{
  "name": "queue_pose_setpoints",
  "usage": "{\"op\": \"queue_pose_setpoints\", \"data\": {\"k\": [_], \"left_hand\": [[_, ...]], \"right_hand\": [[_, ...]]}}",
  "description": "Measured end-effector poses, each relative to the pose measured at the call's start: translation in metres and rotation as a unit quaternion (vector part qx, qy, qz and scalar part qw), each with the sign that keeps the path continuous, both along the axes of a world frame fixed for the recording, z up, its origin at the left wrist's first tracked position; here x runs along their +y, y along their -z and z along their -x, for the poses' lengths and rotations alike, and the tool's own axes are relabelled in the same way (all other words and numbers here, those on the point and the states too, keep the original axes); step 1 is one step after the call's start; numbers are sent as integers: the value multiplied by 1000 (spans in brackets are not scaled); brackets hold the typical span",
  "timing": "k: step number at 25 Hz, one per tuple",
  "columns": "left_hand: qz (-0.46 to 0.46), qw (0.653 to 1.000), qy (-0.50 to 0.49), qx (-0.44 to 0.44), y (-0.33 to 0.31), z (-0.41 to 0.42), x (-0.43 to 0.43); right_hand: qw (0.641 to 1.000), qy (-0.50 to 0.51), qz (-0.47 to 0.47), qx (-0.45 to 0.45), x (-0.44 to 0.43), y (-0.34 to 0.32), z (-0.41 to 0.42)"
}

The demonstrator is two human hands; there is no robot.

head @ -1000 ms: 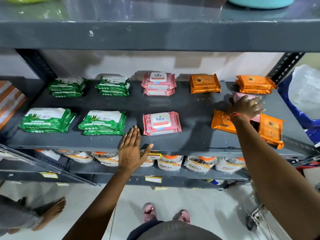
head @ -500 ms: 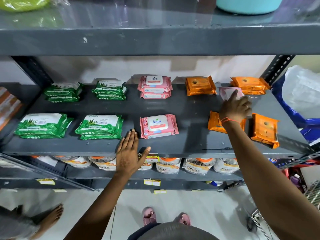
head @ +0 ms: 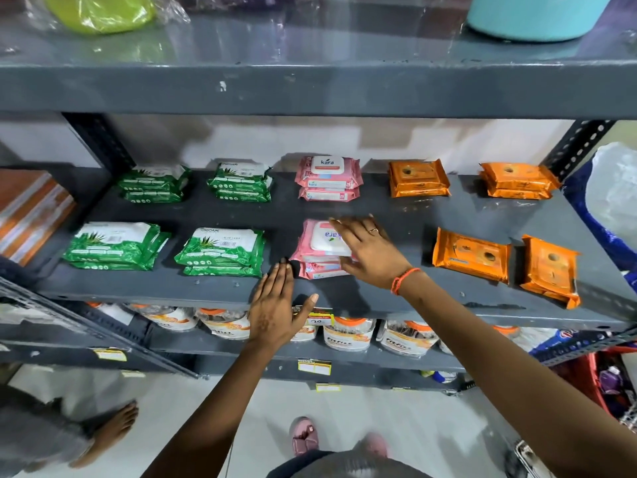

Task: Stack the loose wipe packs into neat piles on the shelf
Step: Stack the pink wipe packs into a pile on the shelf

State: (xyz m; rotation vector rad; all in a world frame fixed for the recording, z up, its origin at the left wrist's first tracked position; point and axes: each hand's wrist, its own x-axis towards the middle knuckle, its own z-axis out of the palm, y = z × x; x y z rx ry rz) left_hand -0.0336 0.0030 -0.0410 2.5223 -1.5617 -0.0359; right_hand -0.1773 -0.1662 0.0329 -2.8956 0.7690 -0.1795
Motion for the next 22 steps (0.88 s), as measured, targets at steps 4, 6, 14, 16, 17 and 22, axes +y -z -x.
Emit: {"op": "queue_pose_setpoints", "data": {"k": [4, 6, 14, 16, 17, 22], "left_hand": [[-3, 1000, 3, -3, 1, 0, -1], [-7, 1000, 2, -6, 2, -1, -2], [17, 1000, -1, 8, 0, 1, 0], [25, 1000, 5, 14, 0, 1, 0], [28, 1000, 9, 12, 0, 0, 0], [25, 1000, 8, -5, 4, -1, -1]], "right_hand": [[1000, -22, -17, 12, -12, -10, -6], [1000, -27, 6, 5, -13, -14, -8], [964, 263, -25, 25, 40, -25, -48], [975, 218, -4, 47, 46, -25, -60], [981, 183, -24, 57, 43, -28, -55], [971, 144, -91, 167, 28, -33, -36]]}}
